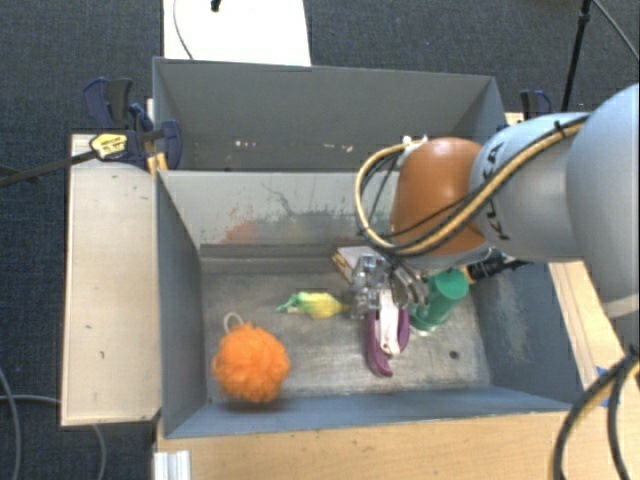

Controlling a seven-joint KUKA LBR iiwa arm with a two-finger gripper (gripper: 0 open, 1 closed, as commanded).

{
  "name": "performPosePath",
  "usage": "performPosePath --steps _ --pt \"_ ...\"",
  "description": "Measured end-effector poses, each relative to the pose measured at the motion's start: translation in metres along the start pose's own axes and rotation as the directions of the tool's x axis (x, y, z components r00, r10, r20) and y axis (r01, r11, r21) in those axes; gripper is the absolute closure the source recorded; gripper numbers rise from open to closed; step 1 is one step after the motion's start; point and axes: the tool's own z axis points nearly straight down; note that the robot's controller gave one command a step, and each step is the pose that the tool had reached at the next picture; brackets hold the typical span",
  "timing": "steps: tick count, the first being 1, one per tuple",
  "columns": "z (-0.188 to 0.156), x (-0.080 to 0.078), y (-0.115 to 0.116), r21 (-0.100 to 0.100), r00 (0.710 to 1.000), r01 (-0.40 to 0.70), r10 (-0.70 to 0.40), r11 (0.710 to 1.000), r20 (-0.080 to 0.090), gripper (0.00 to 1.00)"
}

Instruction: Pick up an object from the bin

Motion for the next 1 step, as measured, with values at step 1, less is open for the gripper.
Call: performPosePath --steps 1 --pt "0.0000 0.0000 0.0000 0.000 1.000 -0.001 0.001 1.000 0.000 1.00"
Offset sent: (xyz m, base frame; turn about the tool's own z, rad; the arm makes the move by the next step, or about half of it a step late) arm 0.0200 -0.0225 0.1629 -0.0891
